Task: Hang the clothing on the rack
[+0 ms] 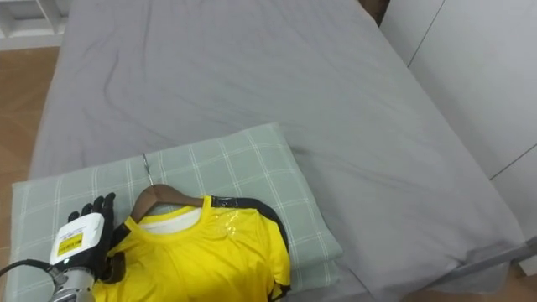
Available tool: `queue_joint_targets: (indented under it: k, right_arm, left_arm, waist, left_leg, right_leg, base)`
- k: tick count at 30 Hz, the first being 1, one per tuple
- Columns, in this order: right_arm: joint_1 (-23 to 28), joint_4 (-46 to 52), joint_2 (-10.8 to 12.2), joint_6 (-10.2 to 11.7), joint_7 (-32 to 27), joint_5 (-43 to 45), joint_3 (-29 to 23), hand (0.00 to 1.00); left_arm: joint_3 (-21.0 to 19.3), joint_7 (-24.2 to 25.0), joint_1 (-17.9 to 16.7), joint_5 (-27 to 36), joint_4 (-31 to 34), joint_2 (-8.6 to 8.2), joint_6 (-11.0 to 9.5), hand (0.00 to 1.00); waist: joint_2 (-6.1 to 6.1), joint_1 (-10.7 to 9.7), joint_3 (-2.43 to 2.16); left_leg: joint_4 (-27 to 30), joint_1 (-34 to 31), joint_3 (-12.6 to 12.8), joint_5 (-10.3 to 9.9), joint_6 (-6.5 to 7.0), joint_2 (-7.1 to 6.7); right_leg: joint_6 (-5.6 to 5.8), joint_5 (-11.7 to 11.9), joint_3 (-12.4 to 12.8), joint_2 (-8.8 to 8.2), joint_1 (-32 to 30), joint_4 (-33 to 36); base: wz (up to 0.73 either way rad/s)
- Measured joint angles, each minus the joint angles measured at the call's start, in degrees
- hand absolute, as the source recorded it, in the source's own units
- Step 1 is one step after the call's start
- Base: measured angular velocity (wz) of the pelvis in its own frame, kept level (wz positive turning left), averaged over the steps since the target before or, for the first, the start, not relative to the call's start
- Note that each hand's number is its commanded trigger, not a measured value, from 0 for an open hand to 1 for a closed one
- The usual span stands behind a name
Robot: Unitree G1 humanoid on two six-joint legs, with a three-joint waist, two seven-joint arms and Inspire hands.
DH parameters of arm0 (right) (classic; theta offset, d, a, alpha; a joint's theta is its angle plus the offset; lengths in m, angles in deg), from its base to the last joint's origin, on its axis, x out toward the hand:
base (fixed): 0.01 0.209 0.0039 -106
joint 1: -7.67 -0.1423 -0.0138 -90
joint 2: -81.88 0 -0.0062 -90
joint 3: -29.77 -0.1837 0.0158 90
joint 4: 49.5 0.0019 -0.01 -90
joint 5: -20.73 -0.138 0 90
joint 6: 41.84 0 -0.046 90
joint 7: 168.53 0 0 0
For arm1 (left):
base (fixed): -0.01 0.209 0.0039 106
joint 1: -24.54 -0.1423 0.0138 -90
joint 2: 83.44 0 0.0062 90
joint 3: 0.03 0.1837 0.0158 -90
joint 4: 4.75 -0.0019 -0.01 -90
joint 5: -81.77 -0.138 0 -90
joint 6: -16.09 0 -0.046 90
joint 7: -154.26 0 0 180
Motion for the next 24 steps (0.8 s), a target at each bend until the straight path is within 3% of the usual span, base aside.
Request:
queue_joint_targets:
  k: [12, 22, 24]
  right_arm:
    - [-0.1, 0.6, 0.0, -0.1, -0.1, -0.1, 1.5, 0.00]
    - [-0.2, 0.5, 0.0, 0.0, -0.1, -0.1, 2.8, 0.00]
    - [-0.2, 0.5, 0.0, 0.1, 0.0, -0.1, 2.9, 0.00]
  left_arm:
    - [1.4, 0.0, 2.6, 0.1, 0.0, 1.35, -0.2, 0.00]
    - [2.6, 1.3, 3.2, 0.0, -0.3, 1.34, 0.7, 0.00]
    - [2.6, 2.4, 3.2, 0.0, -0.3, 1.35, 0.7, 0.00]
  waist:
    - [-0.28, -0.2, 0.17]
    - [-0.10, -0.2, 0.31]
    - [-0.08, -0.2, 0.38]
  left_leg:
    - [1.4, -2.7, 0.6, 0.0, 0.03, 0.53]
    - [2.1, -3.4, 0.9, 0.0, 0.02, 0.77]
    - [1.9, -3.4, 2.0, 0.0, 0.03, 1.08]
  right_leg:
    - [-0.12, -0.1, -1.1, -0.19, -1.9, 1.0]
    - [-0.12, -0.1, -1.0, -0.11, -2.8, 1.6]
    - [-0.12, -0.1, -1.0, -0.07, -2.8, 1.6]
  base:
    - [0.05]
    - [-0.01]
    - [0.00]
